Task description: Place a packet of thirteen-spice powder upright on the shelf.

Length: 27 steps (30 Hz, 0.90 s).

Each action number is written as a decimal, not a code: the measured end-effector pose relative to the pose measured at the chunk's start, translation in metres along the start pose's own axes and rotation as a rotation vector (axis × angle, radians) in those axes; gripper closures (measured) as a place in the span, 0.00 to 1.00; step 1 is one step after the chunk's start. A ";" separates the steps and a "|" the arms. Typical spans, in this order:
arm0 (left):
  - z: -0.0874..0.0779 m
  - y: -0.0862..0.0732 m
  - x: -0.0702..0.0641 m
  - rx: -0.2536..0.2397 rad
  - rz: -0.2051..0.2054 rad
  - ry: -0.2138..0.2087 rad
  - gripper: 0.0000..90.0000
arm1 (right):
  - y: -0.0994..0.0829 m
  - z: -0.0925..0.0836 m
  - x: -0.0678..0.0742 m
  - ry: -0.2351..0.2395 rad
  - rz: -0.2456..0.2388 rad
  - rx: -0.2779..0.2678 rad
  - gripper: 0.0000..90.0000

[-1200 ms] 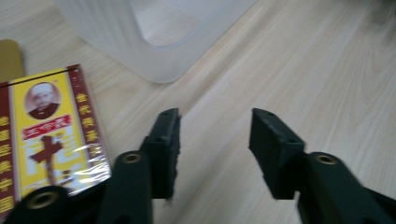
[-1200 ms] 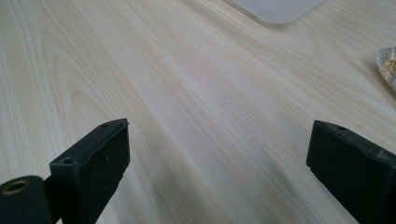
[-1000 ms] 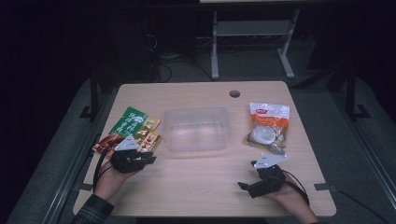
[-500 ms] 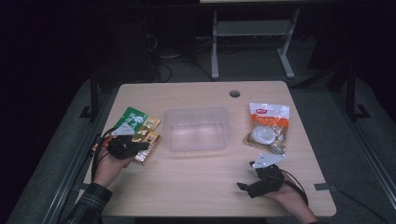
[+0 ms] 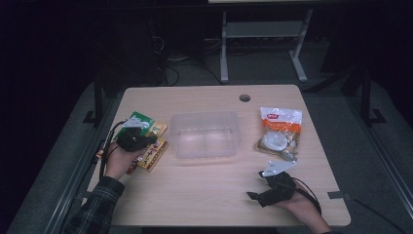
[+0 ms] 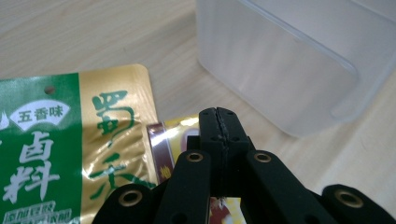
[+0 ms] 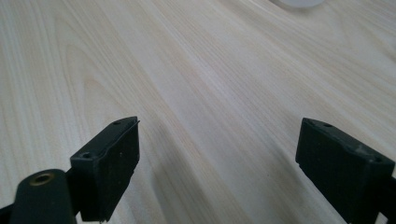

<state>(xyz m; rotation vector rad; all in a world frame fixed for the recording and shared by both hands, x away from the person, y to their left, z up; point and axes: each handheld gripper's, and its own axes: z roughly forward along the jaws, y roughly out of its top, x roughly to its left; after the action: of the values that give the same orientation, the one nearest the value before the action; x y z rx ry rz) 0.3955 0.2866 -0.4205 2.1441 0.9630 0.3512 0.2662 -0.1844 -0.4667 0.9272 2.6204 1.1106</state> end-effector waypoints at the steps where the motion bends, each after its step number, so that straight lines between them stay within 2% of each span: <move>1: 0.002 0.001 0.002 -0.011 -0.007 -0.002 1.00 | 0.000 0.000 0.000 -0.001 0.001 -0.001 0.15; 3: 0.007 0.005 0.005 -0.003 -0.004 0.008 1.00 | 0.000 -0.001 0.000 -0.003 0.005 -0.004 0.15; 7: 0.016 0.009 0.011 -0.022 -0.011 0.014 1.00 | 0.000 -0.001 0.000 -0.005 0.006 -0.008 0.15; 8: 0.019 0.009 0.013 -0.007 -0.017 0.008 1.00 | 0.000 -0.001 0.000 -0.005 0.010 -0.005 0.15; 10: 0.025 0.010 0.014 0.014 -0.017 0.027 1.00 | 0.000 0.000 0.000 -0.007 0.010 -0.003 0.15; 13: 0.032 0.012 0.017 0.029 -0.010 0.038 1.00 | -0.001 0.000 0.000 -0.008 0.007 0.003 0.15; 15: 0.036 0.012 0.018 0.023 -0.025 0.034 1.00 | -0.001 -0.001 0.000 -0.010 0.008 0.004 0.15; 17: 0.040 0.011 0.019 0.055 -0.016 0.049 1.00 | -0.001 -0.001 -0.001 -0.009 0.012 -0.003 0.15; 18: 0.042 0.010 0.019 0.049 -0.029 0.045 1.00 | -0.001 -0.001 -0.001 -0.010 0.010 -0.001 0.15; 20: 0.044 0.009 0.020 0.073 -0.019 0.044 1.00 | -0.001 -0.001 -0.001 -0.012 0.011 -0.002 0.15; 27: 0.042 0.007 0.016 0.085 -0.020 0.026 1.00 | -0.002 -0.002 -0.001 -0.015 0.012 0.002 0.15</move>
<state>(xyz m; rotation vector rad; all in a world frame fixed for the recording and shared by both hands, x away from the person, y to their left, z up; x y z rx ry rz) 0.4312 0.2737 -0.4448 2.2101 1.0306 0.3348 0.2656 -0.1873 -0.4665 0.9488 2.6082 1.1003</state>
